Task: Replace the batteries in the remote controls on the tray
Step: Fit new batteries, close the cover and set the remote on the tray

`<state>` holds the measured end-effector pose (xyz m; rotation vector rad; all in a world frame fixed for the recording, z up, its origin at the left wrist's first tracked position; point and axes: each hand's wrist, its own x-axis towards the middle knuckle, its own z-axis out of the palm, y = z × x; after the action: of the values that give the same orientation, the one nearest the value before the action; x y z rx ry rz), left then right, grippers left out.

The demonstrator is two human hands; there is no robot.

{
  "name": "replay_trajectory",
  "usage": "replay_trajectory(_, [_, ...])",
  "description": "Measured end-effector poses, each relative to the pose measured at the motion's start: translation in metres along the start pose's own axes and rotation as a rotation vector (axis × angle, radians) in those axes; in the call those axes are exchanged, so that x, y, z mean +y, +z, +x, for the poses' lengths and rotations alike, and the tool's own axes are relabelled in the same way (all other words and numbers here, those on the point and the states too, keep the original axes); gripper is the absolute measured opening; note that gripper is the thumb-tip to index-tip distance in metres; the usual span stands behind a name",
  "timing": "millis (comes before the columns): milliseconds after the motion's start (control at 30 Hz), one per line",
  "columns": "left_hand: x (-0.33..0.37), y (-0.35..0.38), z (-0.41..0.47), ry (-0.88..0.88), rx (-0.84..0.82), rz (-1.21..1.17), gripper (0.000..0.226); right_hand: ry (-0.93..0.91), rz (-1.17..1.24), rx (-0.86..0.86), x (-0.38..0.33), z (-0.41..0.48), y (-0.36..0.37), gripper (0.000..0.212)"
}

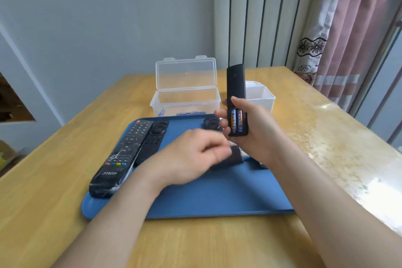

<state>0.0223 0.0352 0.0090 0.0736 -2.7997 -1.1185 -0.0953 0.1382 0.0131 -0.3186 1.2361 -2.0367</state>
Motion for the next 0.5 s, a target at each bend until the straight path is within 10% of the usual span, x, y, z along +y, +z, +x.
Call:
replay_trajectory(300, [-0.024,-0.014,0.01,-0.084,0.582,-0.414,0.018,-0.017,-0.072,-0.108,0.014,-0.006,0.007,0.019])
replay_trajectory(500, [-0.022,-0.011,0.011,-0.009,0.652,-0.568,0.034,0.129,0.042,-0.143,0.028,-0.007,0.021,0.022])
